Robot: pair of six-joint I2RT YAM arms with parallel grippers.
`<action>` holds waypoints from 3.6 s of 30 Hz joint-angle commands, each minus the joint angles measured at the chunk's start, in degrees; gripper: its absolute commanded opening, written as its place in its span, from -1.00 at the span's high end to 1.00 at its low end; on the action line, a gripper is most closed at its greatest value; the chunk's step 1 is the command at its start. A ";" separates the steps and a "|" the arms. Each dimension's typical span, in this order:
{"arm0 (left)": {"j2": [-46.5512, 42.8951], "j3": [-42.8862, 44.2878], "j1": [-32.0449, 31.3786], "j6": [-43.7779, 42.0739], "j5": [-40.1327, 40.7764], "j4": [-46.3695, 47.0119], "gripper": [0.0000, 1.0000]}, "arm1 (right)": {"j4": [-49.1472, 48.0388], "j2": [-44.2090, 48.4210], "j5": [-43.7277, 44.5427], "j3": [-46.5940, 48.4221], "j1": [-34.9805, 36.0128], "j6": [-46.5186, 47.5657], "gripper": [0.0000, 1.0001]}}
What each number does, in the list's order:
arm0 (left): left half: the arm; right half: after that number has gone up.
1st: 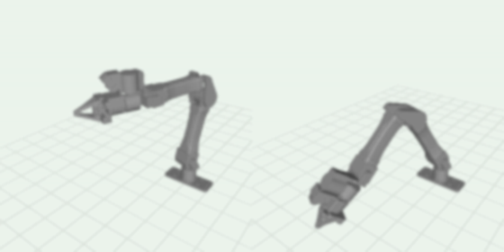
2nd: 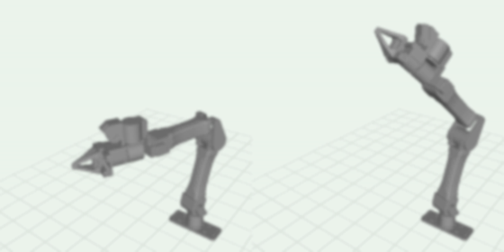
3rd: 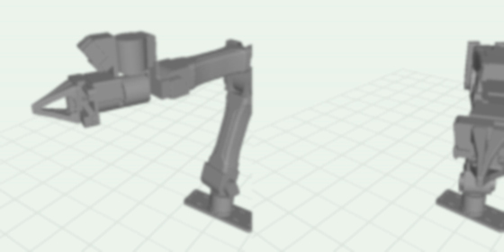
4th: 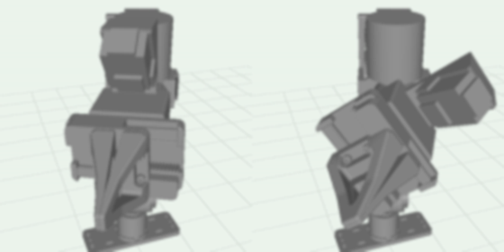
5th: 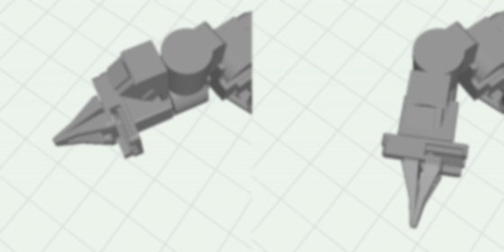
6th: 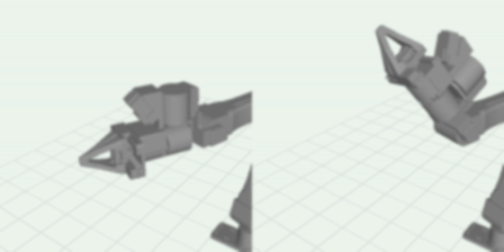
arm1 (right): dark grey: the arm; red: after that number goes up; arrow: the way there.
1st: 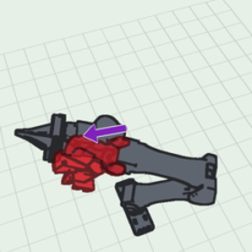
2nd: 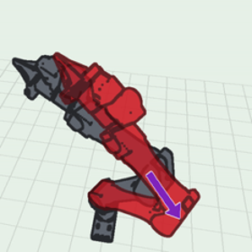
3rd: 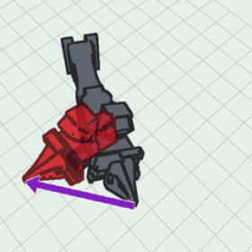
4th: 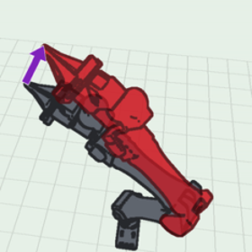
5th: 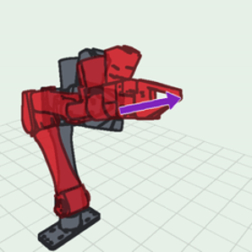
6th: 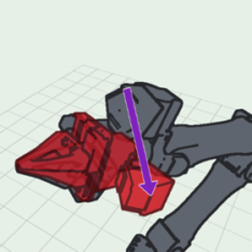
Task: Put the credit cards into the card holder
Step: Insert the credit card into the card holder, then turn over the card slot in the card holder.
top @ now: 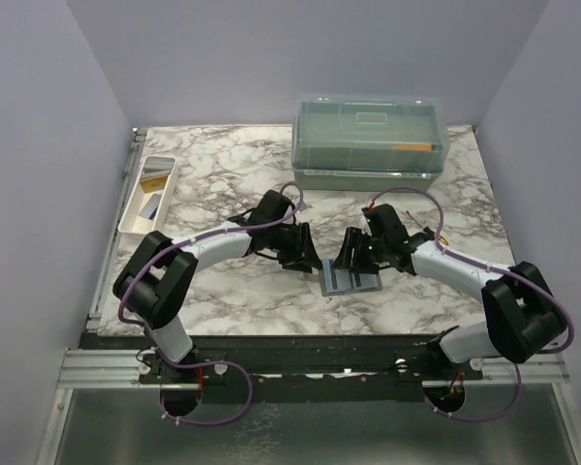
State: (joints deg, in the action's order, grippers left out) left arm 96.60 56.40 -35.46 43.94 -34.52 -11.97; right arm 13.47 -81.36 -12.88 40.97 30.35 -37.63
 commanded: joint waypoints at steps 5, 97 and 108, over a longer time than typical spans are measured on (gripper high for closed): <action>-0.39 -3.65 -1.96 7.77 -3.17 9.62 0.05 | -0.40 0.12 -0.27 -1.89 0.15 1.12 0.20; 8.13 8.67 -10.39 7.70 6.92 6.78 0.19 | 3.35 6.59 4.23 -4.43 0.15 -2.82 0.37; 12.11 10.39 -11.12 7.20 6.89 7.97 0.10 | 8.94 13.90 11.68 -5.31 0.14 -7.98 0.19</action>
State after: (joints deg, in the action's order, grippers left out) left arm 107.00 65.58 -46.00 52.18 -28.64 -4.73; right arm 19.84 -70.50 -5.06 36.36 30.30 -42.85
